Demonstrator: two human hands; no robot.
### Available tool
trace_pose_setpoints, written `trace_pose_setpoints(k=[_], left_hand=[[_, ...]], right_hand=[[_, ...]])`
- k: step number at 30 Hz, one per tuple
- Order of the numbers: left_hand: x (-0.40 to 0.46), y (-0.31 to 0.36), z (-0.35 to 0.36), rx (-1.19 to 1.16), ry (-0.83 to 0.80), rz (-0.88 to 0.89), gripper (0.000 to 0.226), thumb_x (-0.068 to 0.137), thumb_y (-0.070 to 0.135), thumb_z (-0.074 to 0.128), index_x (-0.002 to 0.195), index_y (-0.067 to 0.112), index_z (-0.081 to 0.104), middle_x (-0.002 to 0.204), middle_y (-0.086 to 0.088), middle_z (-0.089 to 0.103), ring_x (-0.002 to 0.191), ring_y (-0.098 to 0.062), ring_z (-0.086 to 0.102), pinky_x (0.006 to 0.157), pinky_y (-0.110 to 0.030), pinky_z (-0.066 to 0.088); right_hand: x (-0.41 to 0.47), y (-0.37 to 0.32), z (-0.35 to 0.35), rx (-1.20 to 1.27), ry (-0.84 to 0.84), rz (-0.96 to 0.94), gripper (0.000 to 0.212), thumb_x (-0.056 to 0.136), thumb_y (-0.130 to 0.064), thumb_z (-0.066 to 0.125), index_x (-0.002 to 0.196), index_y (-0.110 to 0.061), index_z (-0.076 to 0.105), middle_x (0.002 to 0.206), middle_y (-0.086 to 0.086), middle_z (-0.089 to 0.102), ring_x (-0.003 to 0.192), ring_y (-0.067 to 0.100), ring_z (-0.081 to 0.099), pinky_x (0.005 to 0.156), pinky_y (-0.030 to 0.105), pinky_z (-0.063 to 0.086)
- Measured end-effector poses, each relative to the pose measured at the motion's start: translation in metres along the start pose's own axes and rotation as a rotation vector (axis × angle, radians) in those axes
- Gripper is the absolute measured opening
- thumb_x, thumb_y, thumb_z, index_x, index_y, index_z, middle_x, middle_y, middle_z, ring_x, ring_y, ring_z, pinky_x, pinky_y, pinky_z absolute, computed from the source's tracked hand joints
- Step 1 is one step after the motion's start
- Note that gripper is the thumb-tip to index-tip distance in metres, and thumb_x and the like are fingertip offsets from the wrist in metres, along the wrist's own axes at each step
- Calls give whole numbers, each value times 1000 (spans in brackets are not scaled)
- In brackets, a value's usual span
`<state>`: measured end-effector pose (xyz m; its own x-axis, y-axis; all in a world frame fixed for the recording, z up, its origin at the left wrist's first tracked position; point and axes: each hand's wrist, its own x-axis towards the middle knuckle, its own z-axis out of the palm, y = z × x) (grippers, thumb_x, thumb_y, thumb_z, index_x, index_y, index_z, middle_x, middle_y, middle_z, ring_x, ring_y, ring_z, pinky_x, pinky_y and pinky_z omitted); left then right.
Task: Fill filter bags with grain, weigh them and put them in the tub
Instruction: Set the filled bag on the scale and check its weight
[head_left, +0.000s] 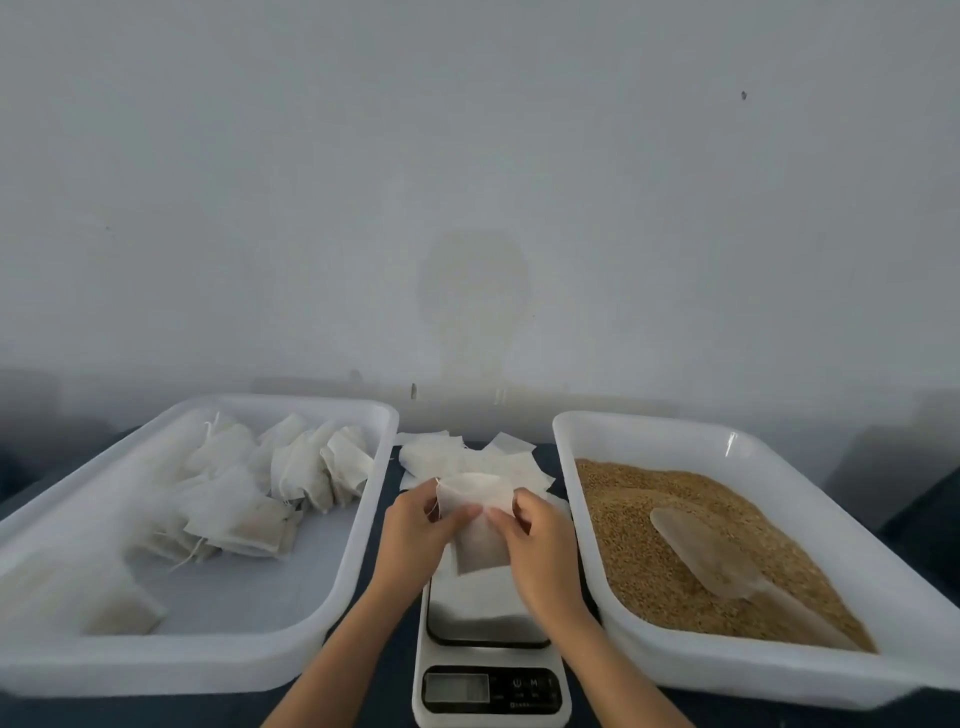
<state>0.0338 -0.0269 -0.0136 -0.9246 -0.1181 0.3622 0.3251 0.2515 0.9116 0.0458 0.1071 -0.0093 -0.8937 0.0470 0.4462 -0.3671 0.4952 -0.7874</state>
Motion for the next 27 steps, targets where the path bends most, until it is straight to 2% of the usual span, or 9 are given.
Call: trace_pose_setpoints(k=[4,6,9,12,15,17,20,23,27], left_hand=[[0,-15,4,158,-20,-35,26,79,20,74,82,-3,62,74,-16,64,62,-16,52,58,-31,43],[-1,-21,8,173,-45,-48,23,79,21,73,83,1,63,72,-12,65,61,-14,54,57,-29,45],[0,-28,14,181,-69,-39,13,81,19,72,81,8,64,68,-1,62,59,-7,52,52,-12,40],[2,-35,16,234,-105,-14,17,82,21,71,79,7,62,67,-5,59,58,-9,47,53,-15,36],[4,-44,14,288,-86,44,23,82,23,70,78,2,60,68,-12,59,59,-11,43,57,-23,35],[3,-48,11,274,-69,100,14,86,20,66,77,13,59,68,-2,57,62,-9,46,59,-20,37],[2,-56,2,84,-51,15,13,94,12,54,89,23,58,84,6,63,80,-9,59,70,-16,49],[7,-65,-9,-35,47,-44,14,97,7,46,99,16,57,95,2,66,93,-5,62,85,-13,46],[6,-71,-12,-63,153,-43,22,96,4,46,94,24,54,95,4,65,88,8,60,78,0,40]], right_hand=[[2,25,7,-101,-80,24,29,90,-25,61,72,-6,49,68,10,54,67,27,52,63,40,42],[4,35,6,-171,-101,10,26,90,-26,61,74,-9,48,71,10,56,69,25,54,66,40,44],[8,48,4,-257,-115,-9,26,88,-31,62,77,-10,52,74,7,57,70,21,55,66,39,47],[9,59,5,-264,-124,-1,24,87,-31,63,79,-10,55,74,6,57,70,20,54,68,41,47],[9,64,7,-243,-115,-32,15,85,-27,66,84,-12,60,79,1,57,76,17,53,71,35,46],[9,67,7,-203,-118,-47,12,85,-21,67,83,-11,61,84,-1,57,81,16,52,74,27,44],[6,68,1,-82,-93,-20,4,89,-15,62,93,-15,61,98,-4,58,94,11,55,82,14,41],[0,68,-4,122,-61,89,26,93,-13,55,119,-14,56,121,-5,56,115,6,50,101,24,39],[-5,73,-3,271,-6,178,34,96,-16,49,130,-11,50,129,-4,53,121,6,48,104,26,36]])
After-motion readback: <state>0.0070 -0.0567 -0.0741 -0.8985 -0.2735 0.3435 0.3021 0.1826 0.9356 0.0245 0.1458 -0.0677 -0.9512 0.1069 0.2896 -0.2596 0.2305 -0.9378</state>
